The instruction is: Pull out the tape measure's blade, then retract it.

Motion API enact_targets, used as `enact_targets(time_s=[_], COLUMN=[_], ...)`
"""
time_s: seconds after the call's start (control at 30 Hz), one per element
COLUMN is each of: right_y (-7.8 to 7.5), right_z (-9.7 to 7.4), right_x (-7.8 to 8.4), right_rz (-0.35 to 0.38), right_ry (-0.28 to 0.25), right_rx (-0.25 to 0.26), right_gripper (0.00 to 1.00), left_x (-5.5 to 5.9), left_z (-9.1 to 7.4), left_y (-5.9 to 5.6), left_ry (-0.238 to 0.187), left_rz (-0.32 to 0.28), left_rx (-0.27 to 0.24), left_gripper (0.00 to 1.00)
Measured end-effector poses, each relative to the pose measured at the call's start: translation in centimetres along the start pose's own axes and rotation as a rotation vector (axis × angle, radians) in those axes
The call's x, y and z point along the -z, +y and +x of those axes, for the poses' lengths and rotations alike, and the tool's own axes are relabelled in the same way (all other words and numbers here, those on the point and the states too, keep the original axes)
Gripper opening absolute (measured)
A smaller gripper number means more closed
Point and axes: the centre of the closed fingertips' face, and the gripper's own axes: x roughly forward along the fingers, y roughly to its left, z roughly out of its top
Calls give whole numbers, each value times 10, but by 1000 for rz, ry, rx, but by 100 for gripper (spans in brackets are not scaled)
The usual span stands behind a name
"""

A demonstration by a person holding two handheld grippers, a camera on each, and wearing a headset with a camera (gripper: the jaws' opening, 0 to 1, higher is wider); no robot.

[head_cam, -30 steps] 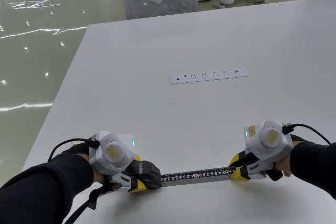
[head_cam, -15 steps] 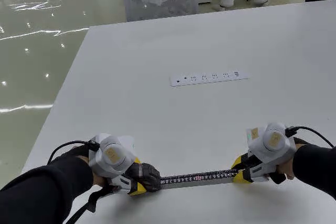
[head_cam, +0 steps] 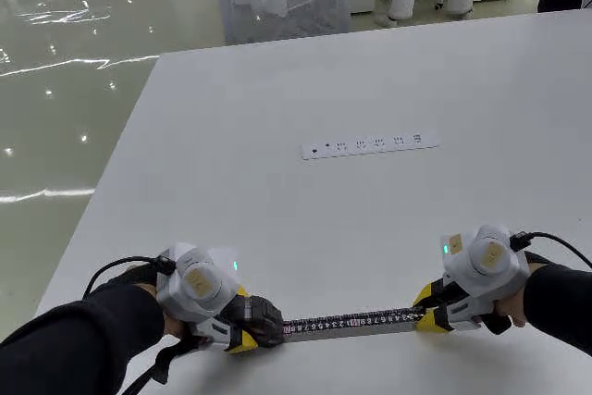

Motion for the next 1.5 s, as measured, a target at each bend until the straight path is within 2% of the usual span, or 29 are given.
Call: enact_targets(time_s=[1.5], right_y=[-6], right_z=[-15], right_x=[21], right_rz=[12], right_ry=[10], right_rx=[13], right_gripper=[9], left_x=[0], left_z=[0], left_y=[1], left_ry=[4], left_rz=[0], left_rx=[-2], left_gripper=[31])
